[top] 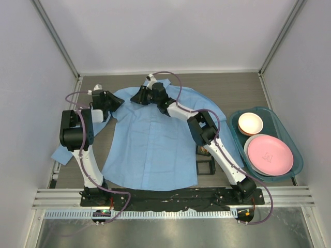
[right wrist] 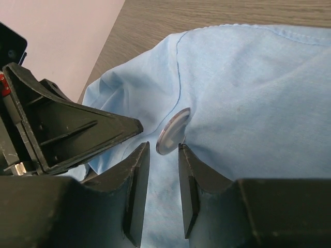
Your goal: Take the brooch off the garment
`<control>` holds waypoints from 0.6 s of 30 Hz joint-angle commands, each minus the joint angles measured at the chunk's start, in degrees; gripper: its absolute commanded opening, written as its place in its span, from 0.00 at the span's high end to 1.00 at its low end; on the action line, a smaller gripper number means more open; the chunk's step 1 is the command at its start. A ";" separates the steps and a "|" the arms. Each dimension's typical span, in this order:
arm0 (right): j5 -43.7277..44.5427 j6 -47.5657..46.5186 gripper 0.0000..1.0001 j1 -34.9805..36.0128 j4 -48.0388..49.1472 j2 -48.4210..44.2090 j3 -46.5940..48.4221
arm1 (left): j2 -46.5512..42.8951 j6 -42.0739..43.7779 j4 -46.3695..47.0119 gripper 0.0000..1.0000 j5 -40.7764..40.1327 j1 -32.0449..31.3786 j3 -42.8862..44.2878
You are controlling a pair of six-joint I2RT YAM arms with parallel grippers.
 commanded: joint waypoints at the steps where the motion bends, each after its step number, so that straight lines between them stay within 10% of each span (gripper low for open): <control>1: 2.25 -2.07 0.67 -0.61 0.00 0.09 2.39 | -0.15 -1.67 4.49 0.73 -0.71 0.58 0.20; 18: 2.08 -5.85 0.67 -0.61 -3.70 1.14 6.61 | 1.17 -2.20 5.54 0.73 1.49 0.93 0.29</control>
